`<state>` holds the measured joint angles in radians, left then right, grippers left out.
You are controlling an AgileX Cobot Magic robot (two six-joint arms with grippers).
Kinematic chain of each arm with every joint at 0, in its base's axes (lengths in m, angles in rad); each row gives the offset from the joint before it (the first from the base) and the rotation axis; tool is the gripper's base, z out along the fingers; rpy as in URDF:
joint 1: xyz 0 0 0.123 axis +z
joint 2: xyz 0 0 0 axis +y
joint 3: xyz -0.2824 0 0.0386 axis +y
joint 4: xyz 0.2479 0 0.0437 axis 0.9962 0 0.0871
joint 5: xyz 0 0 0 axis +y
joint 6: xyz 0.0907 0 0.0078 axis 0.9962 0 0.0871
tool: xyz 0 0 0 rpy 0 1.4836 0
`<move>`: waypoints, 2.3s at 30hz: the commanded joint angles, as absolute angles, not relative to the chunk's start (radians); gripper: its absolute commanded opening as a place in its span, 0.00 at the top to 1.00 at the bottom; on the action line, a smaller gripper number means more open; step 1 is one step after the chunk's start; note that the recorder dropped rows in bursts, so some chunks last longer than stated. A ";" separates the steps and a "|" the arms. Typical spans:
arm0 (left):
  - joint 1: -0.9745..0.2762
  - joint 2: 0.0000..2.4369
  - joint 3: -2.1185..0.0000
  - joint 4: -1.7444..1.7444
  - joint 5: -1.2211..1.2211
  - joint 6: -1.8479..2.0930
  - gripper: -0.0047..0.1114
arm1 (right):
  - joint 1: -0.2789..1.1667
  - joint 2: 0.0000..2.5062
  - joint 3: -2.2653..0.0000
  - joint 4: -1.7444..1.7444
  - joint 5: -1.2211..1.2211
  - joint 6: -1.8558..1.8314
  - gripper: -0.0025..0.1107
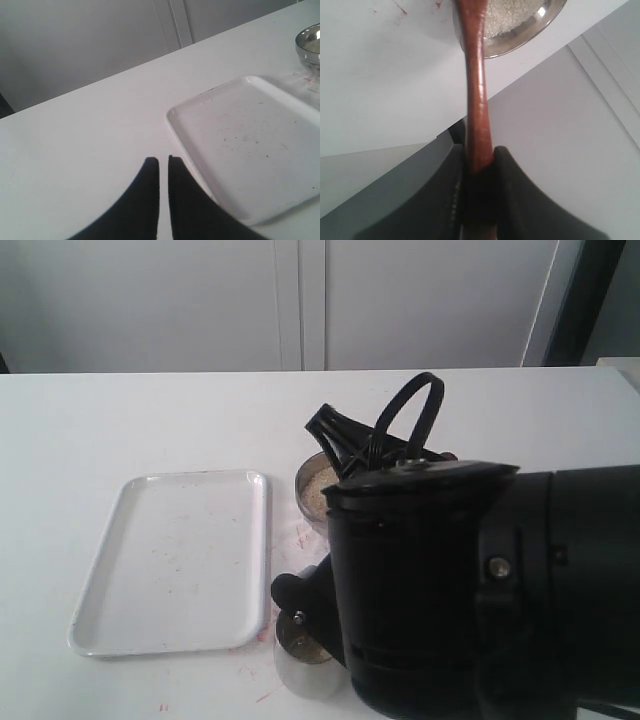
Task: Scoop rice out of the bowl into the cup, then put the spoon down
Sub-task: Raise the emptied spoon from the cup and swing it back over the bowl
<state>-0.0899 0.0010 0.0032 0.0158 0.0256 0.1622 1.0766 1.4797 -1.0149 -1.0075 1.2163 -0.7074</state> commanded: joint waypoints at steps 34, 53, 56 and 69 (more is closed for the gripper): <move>-0.093 0.000 0.000 0.009 0.020 0.161 0.84 | 1.075 1.367 -1.011 -0.969 1.047 0.389 0.98; -0.093 0.000 0.000 0.009 0.020 0.161 0.84 | 1.075 1.276 -1.011 -0.729 0.647 0.929 0.98; -0.093 0.000 0.000 0.009 0.020 0.161 0.84 | 1.075 1.276 -1.011 -0.729 0.617 1.025 0.98; -0.093 0.000 0.000 0.009 0.020 0.161 0.84 | 1.068 1.276 -1.011 -0.820 0.431 1.414 0.98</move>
<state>-0.0899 0.0010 0.0032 0.0158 0.0256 0.1622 1.0766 1.2856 -1.0146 -0.7636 0.4521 1.3088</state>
